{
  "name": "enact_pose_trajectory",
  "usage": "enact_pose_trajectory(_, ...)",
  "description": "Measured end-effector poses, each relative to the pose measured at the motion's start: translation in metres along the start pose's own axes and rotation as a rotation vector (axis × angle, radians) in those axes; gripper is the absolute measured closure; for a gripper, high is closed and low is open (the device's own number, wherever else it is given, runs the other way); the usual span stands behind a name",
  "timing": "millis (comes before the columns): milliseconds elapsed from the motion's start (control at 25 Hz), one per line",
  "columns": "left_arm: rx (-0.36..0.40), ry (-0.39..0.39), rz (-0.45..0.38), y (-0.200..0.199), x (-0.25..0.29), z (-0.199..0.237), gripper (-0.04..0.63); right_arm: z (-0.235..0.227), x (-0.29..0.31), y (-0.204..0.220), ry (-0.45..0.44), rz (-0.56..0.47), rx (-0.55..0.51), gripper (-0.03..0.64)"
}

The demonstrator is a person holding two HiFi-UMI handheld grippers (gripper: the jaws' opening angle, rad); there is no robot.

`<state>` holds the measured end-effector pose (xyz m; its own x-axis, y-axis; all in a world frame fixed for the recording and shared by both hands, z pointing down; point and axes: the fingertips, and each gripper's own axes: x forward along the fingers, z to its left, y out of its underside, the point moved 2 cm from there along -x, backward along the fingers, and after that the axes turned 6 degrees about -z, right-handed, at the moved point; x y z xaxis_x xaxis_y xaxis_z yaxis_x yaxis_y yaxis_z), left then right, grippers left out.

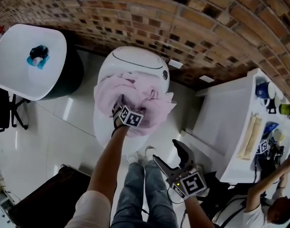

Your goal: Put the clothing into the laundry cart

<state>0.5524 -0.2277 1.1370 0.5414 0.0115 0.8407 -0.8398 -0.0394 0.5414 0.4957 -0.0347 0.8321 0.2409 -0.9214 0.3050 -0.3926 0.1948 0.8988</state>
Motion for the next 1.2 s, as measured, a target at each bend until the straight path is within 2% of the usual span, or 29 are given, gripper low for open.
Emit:
enact_pose_trajectory(120,-0.074,0.053,0.035,0.004,0.031,0.0,-0.011,-0.004,0.003,0.012,0.016,0.017,0.002,0.245)
enact_pose_trajectory(240,-0.088,0.05,0.018,0.0,0.036,0.001,-0.007,-0.006,0.005,0.014,0.029,0.019,0.005,0.245)
enact_pose_trajectory(280,-0.088,0.055,0.021,-0.002,0.035,-0.002,0.014,-0.006,0.004,0.013,0.029,0.02,0.004,0.245)
enact_pose_trajectory(360,-0.105,0.07,0.043,-0.005,0.03,-0.005,0.138,-0.006,0.003,0.006,0.031,0.017,0.0,0.245)
enact_pose_trajectory(440,-0.138,0.091,0.063,-0.008,0.018,-0.005,0.325,-0.005,0.001,-0.006,0.036,-0.003,0.0,0.245)
enact_pose_trajectory(520,-0.193,0.107,0.063,-0.012,-0.007,0.001,0.466,-0.001,-0.002,-0.021,0.044,-0.028,0.006,0.245)
enact_pose_trajectory(600,-0.275,0.113,0.026,-0.022,-0.042,0.007,0.507,0.002,-0.007,-0.037,0.052,-0.051,0.012,0.245)
enact_pose_trajectory(680,-0.331,0.126,-0.062,-0.039,-0.076,0.006,0.515,0.004,-0.013,-0.055,0.062,-0.08,0.023,0.245)
enact_pose_trajectory(840,-0.344,0.101,-0.292,-0.088,-0.17,-0.001,0.522,0.018,-0.028,-0.105,0.071,-0.164,0.037,0.245)
enact_pose_trajectory(1000,-0.356,0.104,-0.551,-0.153,-0.305,-0.014,0.522,0.043,-0.048,-0.173,0.039,-0.259,0.0,0.245)
enact_pose_trajectory(1200,-0.352,0.033,-0.834,-0.213,-0.477,-0.018,0.522,0.084,-0.08,-0.261,-0.002,-0.4,-0.118,0.245)
